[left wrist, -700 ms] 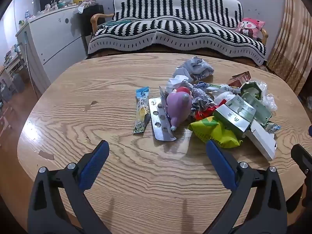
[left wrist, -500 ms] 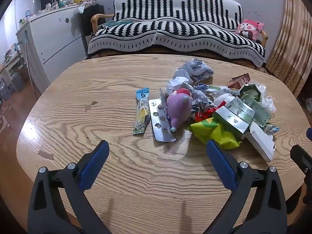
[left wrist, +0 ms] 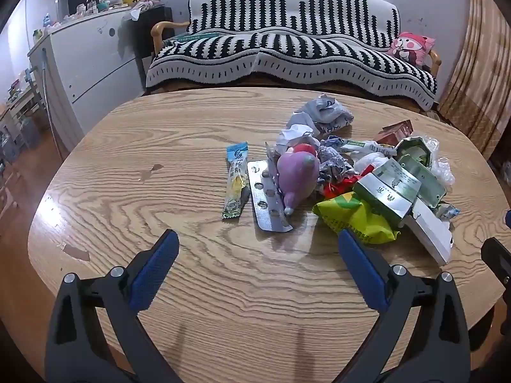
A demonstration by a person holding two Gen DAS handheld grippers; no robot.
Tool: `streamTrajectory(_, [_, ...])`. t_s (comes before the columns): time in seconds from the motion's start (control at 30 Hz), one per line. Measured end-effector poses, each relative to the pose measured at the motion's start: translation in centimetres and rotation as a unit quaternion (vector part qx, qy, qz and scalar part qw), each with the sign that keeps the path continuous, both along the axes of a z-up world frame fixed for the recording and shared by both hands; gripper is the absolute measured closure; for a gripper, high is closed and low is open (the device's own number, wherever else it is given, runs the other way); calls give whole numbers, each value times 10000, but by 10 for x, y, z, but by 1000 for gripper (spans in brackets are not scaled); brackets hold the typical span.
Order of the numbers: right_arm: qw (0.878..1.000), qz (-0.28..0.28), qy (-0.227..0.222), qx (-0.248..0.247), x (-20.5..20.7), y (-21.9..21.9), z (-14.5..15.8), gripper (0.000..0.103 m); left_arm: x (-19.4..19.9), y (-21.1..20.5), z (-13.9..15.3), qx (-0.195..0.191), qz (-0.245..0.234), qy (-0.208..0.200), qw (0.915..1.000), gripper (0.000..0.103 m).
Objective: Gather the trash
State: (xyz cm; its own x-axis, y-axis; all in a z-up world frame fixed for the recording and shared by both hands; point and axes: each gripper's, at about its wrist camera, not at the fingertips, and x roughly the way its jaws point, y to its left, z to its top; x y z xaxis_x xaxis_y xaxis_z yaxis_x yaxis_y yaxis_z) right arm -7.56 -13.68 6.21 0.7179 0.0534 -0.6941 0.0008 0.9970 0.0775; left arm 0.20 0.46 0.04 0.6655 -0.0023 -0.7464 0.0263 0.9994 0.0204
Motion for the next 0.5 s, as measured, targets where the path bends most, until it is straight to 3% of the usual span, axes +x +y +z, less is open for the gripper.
streamTrajectory(0.5, [10000,-4,-12,-3,-1,0,1,6,-1,3,0,-15,23,-7,10000,6])
